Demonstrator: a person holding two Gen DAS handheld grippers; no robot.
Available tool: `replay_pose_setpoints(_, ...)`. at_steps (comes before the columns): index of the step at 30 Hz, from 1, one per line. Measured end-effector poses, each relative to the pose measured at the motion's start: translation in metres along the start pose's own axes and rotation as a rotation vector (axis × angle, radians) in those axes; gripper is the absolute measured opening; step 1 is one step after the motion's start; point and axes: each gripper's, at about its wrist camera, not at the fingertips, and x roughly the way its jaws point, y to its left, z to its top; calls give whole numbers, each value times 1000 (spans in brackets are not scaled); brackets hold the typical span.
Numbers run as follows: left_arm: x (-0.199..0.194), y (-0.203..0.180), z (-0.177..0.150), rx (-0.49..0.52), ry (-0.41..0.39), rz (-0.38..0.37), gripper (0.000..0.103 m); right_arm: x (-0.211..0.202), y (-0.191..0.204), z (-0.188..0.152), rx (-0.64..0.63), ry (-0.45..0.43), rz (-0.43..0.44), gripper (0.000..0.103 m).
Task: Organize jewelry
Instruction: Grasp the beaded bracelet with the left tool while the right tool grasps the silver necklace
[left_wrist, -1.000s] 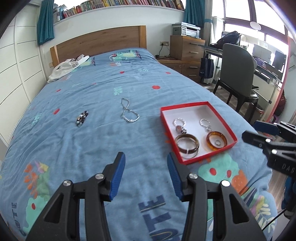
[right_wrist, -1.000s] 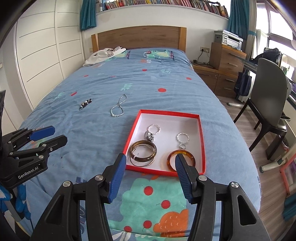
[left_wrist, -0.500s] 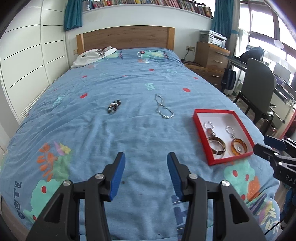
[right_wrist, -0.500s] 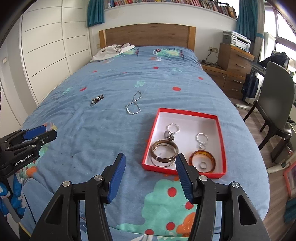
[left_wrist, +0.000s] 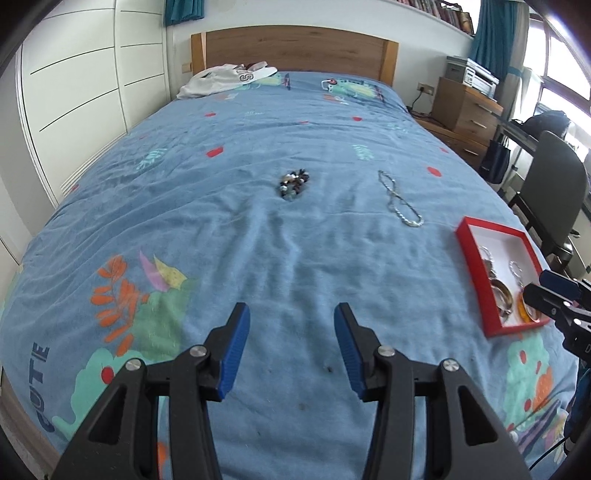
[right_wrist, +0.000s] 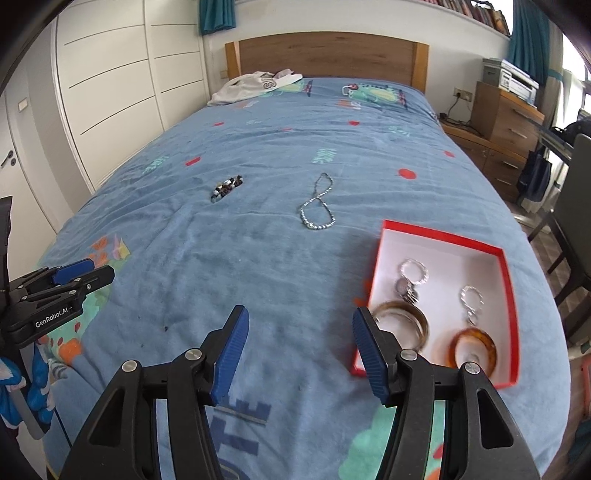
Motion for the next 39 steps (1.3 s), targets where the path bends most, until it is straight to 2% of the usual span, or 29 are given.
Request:
replay_pose_setpoints(4, 33, 9, 27, 0, 3, -9, 56, 35, 0, 25, 8, 11, 24, 58)
replay_pose_setpoints(13, 131, 16, 103, 0, 25, -34, 57, 142, -14, 95, 61, 33, 58, 58)
replay_pose_setpoints(19, 192, 8, 134, 39, 53, -46, 57, 196, -29, 127, 81, 48, 65, 60)
replay_pose_setpoints(27, 251, 8, 151, 50, 92, -26, 57, 250, -39, 145, 128, 90, 82, 62)
replay_pose_setpoints(31, 263, 3, 152, 71, 93, -34, 57, 265, -39, 143, 135, 115, 88, 62)
replay_pose_setpoints(35, 270, 5, 154, 51, 85, -49, 57, 275, -40, 141, 144, 122, 84, 62)
replay_pose_setpoints(37, 271, 6, 155, 42, 81, -57, 56, 277, -40, 140, 146, 121, 79, 56)
replay_pose_setpoints(39, 271, 5, 153, 49, 72, -57, 54, 277, -41, 138, 155, 119, 82, 45)
